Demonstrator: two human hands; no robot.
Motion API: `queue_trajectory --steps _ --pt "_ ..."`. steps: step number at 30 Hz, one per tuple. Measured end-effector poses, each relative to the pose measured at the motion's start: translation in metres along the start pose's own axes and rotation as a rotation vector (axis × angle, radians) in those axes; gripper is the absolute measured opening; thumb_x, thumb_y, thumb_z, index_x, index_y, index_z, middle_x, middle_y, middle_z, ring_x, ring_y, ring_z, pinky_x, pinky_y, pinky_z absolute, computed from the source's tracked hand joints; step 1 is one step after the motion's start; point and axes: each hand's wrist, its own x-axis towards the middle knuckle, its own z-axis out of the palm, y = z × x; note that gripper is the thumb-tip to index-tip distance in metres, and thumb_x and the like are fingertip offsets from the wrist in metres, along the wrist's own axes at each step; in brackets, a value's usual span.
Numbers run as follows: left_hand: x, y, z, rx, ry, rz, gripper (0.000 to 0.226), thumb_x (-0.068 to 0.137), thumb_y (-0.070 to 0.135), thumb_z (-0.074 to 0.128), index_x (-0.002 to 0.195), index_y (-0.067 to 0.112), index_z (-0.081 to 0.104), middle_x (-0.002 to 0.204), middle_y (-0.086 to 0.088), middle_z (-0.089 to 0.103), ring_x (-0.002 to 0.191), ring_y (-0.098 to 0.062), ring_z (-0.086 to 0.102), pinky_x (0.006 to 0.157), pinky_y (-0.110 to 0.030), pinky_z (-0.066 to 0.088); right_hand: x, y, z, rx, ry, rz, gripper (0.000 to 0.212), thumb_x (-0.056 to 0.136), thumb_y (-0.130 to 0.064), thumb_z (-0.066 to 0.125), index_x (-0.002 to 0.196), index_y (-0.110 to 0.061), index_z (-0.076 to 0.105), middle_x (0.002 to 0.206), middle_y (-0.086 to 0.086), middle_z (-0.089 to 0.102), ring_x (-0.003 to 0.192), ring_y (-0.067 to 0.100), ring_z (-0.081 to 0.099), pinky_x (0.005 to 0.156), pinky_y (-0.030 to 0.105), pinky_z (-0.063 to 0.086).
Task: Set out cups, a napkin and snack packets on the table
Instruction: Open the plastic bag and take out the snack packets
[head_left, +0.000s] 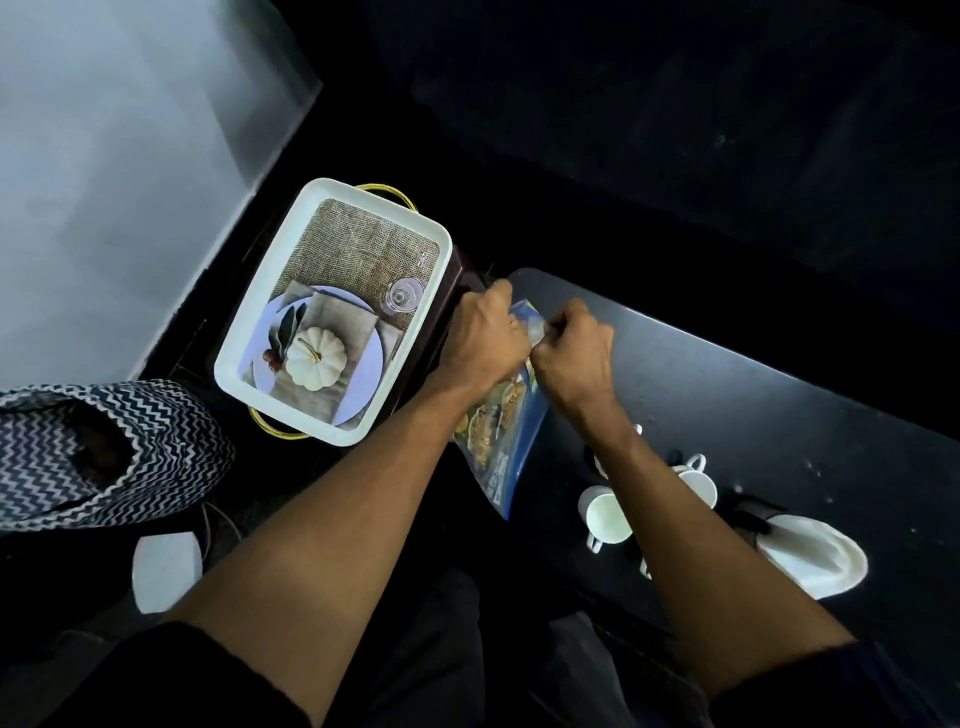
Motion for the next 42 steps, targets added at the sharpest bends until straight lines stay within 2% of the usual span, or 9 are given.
queue_trajectory --steps 4,9,12,17,22,26,34,39,42 --pt "0.001 0.003 -0.002 0.042 0.064 -0.037 0.009 0.078 0.008 0.054 0.084 0.004 0.050 0.062 -0.007 0.045 0.057 -0.028 0.041 0.053 -0.033 0.028 0.001 0.000 -0.001 -0.095 0.112 -0.003 0.007 0.082 -0.014 0.054 0.083 -0.007 0.054 0.078 0.014 0.064 0.070 0.033 0.058 0.057 0.035 0.041" --pt "0.003 0.002 0.002 -0.109 0.173 -0.030 0.014 0.084 0.008 0.057 0.079 0.011 0.045 0.060 -0.008 0.049 0.058 -0.036 0.052 0.051 -0.038 0.032 0.001 -0.004 -0.004 0.033 0.033 0.169 0.024 0.067 -0.030 0.066 0.081 -0.012 0.056 0.074 0.006 0.063 0.068 0.028 0.062 0.058 0.035 0.051" --pt "0.006 -0.008 0.004 -0.182 0.167 0.017 0.025 0.088 0.009 0.061 0.076 0.016 0.041 0.056 0.006 0.037 0.052 -0.024 0.043 0.050 -0.039 0.037 -0.001 -0.002 -0.003 0.167 -0.138 0.370 0.025 0.056 -0.026 0.067 0.072 -0.007 0.063 0.074 0.017 0.069 0.068 0.036 0.069 0.062 0.046 0.061" --pt "0.005 -0.020 -0.007 -0.210 0.176 0.076 0.024 0.075 0.040 0.042 0.078 0.016 0.042 0.057 0.014 0.036 0.050 0.000 0.038 0.048 -0.020 0.025 -0.005 0.015 -0.018 -0.151 0.034 0.248 0.017 0.061 -0.013 0.072 0.073 -0.015 0.059 0.071 0.009 0.063 0.068 0.032 0.061 0.055 0.033 0.049" --pt "-0.004 -0.012 0.015 -0.132 -0.125 -0.355 0.056 0.072 0.047 0.076 0.105 0.014 0.044 0.087 -0.002 0.053 0.073 -0.021 0.059 0.058 -0.024 0.043 0.004 0.015 -0.017 -0.067 0.134 0.271 0.010 0.072 -0.011 0.062 0.082 -0.008 0.063 0.078 0.011 0.063 0.070 0.028 0.050 0.059 0.024 0.029" --pt "-0.025 0.008 0.026 -0.290 -0.334 -0.580 0.066 0.058 0.025 0.068 0.118 0.012 0.042 0.115 -0.013 0.061 0.093 -0.034 0.069 0.074 -0.044 0.062 0.004 0.012 -0.013 0.116 0.084 0.266 0.017 0.071 -0.013 0.069 0.087 -0.015 0.063 0.084 0.005 0.067 0.082 0.024 0.058 0.068 0.022 0.036" --pt "-0.018 -0.012 -0.008 -0.404 -0.058 -0.607 0.026 0.063 0.015 0.053 0.087 0.022 0.046 0.072 -0.011 0.071 0.048 -0.025 0.069 0.049 -0.036 0.058 0.004 0.049 -0.036 -0.068 0.062 0.187 0.020 0.078 -0.014 0.067 0.097 -0.009 0.063 0.089 0.014 0.069 0.087 0.032 0.063 0.070 0.028 0.044" --pt "-0.021 -0.008 -0.011 -0.530 -0.105 -0.569 0.024 0.073 0.006 0.056 0.088 0.023 0.047 0.094 -0.013 0.066 0.044 -0.021 0.068 0.038 -0.026 0.050 -0.008 0.036 -0.042 0.130 -0.068 0.548 0.053 0.062 -0.053 0.074 0.081 -0.005 0.065 0.068 0.013 0.068 0.065 0.028 0.069 0.057 0.030 0.054" --pt "-0.029 0.001 -0.004 -0.562 -0.140 -0.522 0.031 0.076 -0.001 0.058 0.091 0.023 0.046 0.100 -0.013 0.059 0.044 -0.015 0.068 0.039 -0.025 0.052 -0.020 0.026 -0.030 0.387 -0.280 0.680 0.032 0.063 -0.024 0.082 0.075 0.004 0.070 0.066 0.018 0.070 0.048 0.023 0.067 0.048 0.029 0.054"
